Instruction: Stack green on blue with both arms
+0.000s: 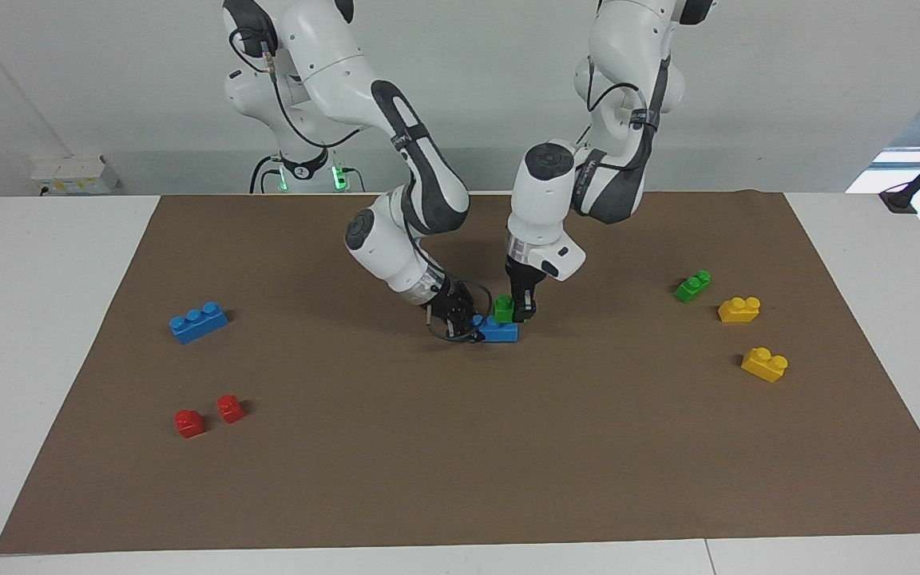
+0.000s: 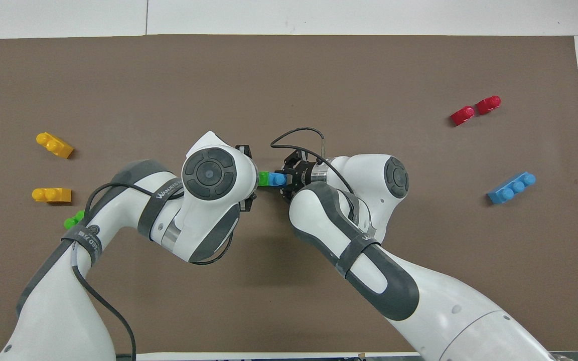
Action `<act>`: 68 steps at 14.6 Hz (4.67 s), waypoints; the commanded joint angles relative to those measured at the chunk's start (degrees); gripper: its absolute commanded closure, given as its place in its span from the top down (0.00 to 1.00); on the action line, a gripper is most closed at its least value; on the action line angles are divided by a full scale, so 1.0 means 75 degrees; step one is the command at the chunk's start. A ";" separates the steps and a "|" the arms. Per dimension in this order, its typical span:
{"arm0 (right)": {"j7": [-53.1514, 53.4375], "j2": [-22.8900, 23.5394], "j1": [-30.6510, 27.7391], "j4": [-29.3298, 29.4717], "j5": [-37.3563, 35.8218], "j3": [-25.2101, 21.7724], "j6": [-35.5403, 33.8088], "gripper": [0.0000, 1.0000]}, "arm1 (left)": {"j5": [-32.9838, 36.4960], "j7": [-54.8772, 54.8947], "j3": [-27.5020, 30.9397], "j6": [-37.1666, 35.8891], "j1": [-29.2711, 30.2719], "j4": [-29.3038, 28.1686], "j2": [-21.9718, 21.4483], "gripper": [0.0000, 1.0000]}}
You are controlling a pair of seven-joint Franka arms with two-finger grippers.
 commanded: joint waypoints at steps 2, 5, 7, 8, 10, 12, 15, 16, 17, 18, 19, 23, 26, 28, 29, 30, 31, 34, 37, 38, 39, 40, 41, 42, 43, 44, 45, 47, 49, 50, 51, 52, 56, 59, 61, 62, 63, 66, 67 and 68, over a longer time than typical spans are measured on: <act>-0.0351 0.0221 0.0015 0.0045 0.0212 0.0029 0.0306 0.00 | 0.0248 -0.0269 0.0105 0.0183 -0.0159 -0.0061 0.0054 0.00; -0.0351 0.0221 0.0015 0.0045 0.0212 0.0029 0.0306 0.00 | 0.0295 -0.0281 0.0117 0.0183 -0.0159 -0.0073 0.0101 0.00; -0.0363 0.0221 0.0015 0.0045 0.0212 0.0029 0.0306 0.00 | 0.0586 -0.0281 0.0117 0.0183 -0.0101 -0.0061 0.0113 0.00; -0.0363 0.0221 0.0015 0.0045 0.0212 0.0029 0.0317 0.00 | 0.0715 -0.0281 0.0117 0.0183 -0.0089 -0.0061 0.0113 0.00; -0.0375 0.0221 0.0015 0.0045 0.0212 0.0029 0.0317 0.00 | 0.1031 -0.0293 0.0129 0.0172 -0.0147 -0.0061 0.0217 0.00; -0.0375 0.0221 0.0015 0.0045 0.0212 0.0029 0.0317 0.00 | 0.1301 -0.0397 0.0117 0.0171 -0.0205 -0.0073 0.0311 0.00; -0.0375 0.0233 0.0026 0.0045 0.0212 0.0029 0.0317 0.00 | 0.1408 -0.0574 0.0117 0.0393 -0.0229 -0.0236 0.0394 0.00; -0.0375 0.0233 0.0026 0.0045 0.0212 0.0029 0.0317 0.00 | 0.1408 -0.0574 0.0117 0.0545 -0.0229 -0.0353 0.0394 0.00; -0.0375 0.0222 0.0026 0.0045 0.0212 0.0029 0.0329 0.00 | 0.1408 -0.0574 0.0117 0.0628 -0.0229 -0.0366 0.0405 0.00; -0.0375 0.0221 0.0026 0.0033 0.0212 0.0029 0.0317 0.00 | 0.1420 -0.0586 0.0129 0.0652 -0.0229 -0.0366 0.0452 0.00; -0.0375 0.0233 0.0026 0.0033 0.0212 0.0029 0.0317 0.00 | 0.1513 -0.0586 0.0129 0.0675 -0.0229 -0.0366 0.0510 0.00; -0.0386 0.0233 0.0026 0.0022 0.0212 0.0029 0.0329 0.00 | 0.1689 -0.0574 0.0129 0.0652 -0.0112 -0.0331 0.0558 0.00; -0.0386 0.0222 0.0026 -0.0002 0.0212 0.0029 0.0329 0.00 | 0.1689 -0.0387 0.0129 0.0570 -0.0030 -0.0213 0.0442 1.00; -0.0386 0.0221 0.0015 -0.0013 0.0212 0.0029 0.0317 0.00 | 0.1689 -0.0258 0.0105 0.0477 0.0145 -0.0202 0.0219 1.00; -0.0410 0.0210 0.0015 -0.0025 0.0212 0.0029 0.0317 0.23 | 0.1678 -0.0234 0.0094 0.0372 0.0192 -0.0202 0.0090 1.00; -0.0410 0.0210 0.0038 -0.0037 0.0212 0.0029 0.0341 0.78 | 0.1643 -0.0223 0.0082 0.0255 0.0251 -0.0202 -0.0050 1.00; -0.0387 0.0210 0.0050 -0.0025 0.0212 0.0029 0.0399 0.99 | 0.1596 -0.0222 0.0082 0.0149 0.0251 -0.0202 -0.0156 1.00; -0.0363 0.0210 0.0050 -0.0037 0.0212 0.0029 0.0399 1.00 | 0.1433 -0.0025 0.0070 -0.0308 0.0286 -0.0167 -0.0472 1.00; -0.0351 0.0210 0.0026 -0.0025 0.0212 0.0029 0.0364 1.00 | 0.0638 0.1085 0.0117 -0.0858 0.0403 -0.0015 -0.0870 1.00; -0.0351 0.0210 -0.0008 -0.0014 0.0212 0.0029 0.0318 1.00 | 0.0414 0.1554 0.0105 -0.1115 0.0624 0.0067 -0.0999 1.00; -0.0351 0.0187 -0.0078 0.0010 0.0200 0.0029 0.0225 1.00 | 0.0250 0.2069 0.0094 -0.1384 0.0754 0.0161 -0.1128 1.00; -0.0374 0.0140 -0.0149 0.0021 0.0200 -0.0006 0.0015 1.00 | 0.0178 0.2469 0.0117 -0.1596 0.0836 0.0254 -0.1269 1.00; -0.0409 0.0105 -0.0347 0.0033 0.0107 -0.0018 -0.0219 1.00 | 0.0166 0.2879 0.0129 -0.1807 0.0942 0.0325 -0.1340 1.00; -0.0433 0.0069 -0.0592 0.0033 0.0072 -0.0018 -0.0442 1.00 | 0.0166 0.3277 0.0129 -0.1925 0.1105 0.0384 -0.1410 1.00; -0.0549 -0.0001 -0.0815 0.0033 0.0060 -0.0030 -0.0700 1.00 | 0.0166 0.3664 0.0129 -0.1984 0.1281 0.0407 -0.1492 1.00; -0.0748 -0.0036 -0.1049 0.0033 0.0036 -0.0042 -0.1015 1.00 | 0.0131 0.4121 0.0117 -0.1996 0.1526 0.0396 -0.1621 1.00; -0.0924 -0.0106 -0.1377 0.0022 -0.0126 -0.0053 -0.1378 1.00 | -0.0032 0.4763 0.0117 -0.2008 0.1784 0.0408 -0.1726 1.00; -0.0996 -0.0165 -0.1987 0.0022 -0.0734 -0.0053 -0.1953 1.00 | -0.0488 0.6238 0.0152 -0.2136 0.2241 0.0408 -0.1949 1.00; -0.1007 -0.0282 -0.2572 0.0033 -0.1285 -0.0053 -0.2481 1.00 | -0.0689 0.7867 0.0175 -0.2417 0.2757 0.0419 -0.2113 1.00; -0.1019 -0.0375 -0.2819 0.0080 -0.1474 -0.0053 -0.2762 1.00 | -0.0794 0.8745 0.0176 -0.2569 0.2991 0.0477 -0.2137 1.00; -0.1019 -0.0457 -0.3030 0.0138 -0.1696 -0.0053 -0.2985 1.00 | -0.0818 0.9439 0.0176 -0.2687 0.3156 0.0524 -0.2172 1.00; -0.1031 -0.0551 -0.3253 0.0232 -0.2046 -0.0053 -0.3231 1.00 | -0.0818 1.0200 0.0199 -0.2769 0.3274 0.0537 -0.2219 1.00; -0.1907 -0.1218 -0.3956 0.0385 -0.3385 -0.0053 -0.4075 1.00 | -0.0818 1.2182 0.0199 -0.3226 0.3895 0.0840 -0.2231 1.00; -0.2855 -0.1664 -0.4484 0.0408 -0.3864 -0.0054 -0.4743 1.00 | -0.0842 1.3777 0.0199 -0.3787 0.4211 0.1413 -0.2138 1.00; -0.3547 -0.1992 -0.4777 0.0443 -0.4367 -0.0065 -0.5258 1.00 | -0.1086 1.4563 0.0211 -0.4186 0.4364 0.1882 -0.1986 1.00; -0.3933 -0.2121 -0.4929 0.0548 -0.4695 -0.0054 -0.5562 1.00 | -0.1146 1.4868 0.0199 -0.4490 0.4434 0.2209 -0.1869 1.00; -0.4343 -0.2250 -0.5070 0.0665 -0.5023 -0.0053 -0.5925 1.00 | -0.1158 1.5092 0.0234 -0.4806 0.4458 0.2560 -0.1740 1.00; -0.5200 -0.2683 -0.5445 0.0970 -0.5470 -0.0065 -0.6712 1.00 | -0.1053 1.5246 0.0350 -0.5394 0.4318 0.3336 -0.1376 1.00; -0.5551 -0.2882 -0.5528 0.1017 -0.5681 -0.0065 -0.6865 1.00 | -0.1041 1.5223 0.0618 -0.5372 0.3900 0.3372 -0.1411 1.00; -0.6007 -0.3081 -0.5586 0.1041 -0.5845 -0.0065 -0.6971 1.00 | -0.0948 1.5234 0.1178 -0.5302 0.3293 0.3361 -0.1457 1.00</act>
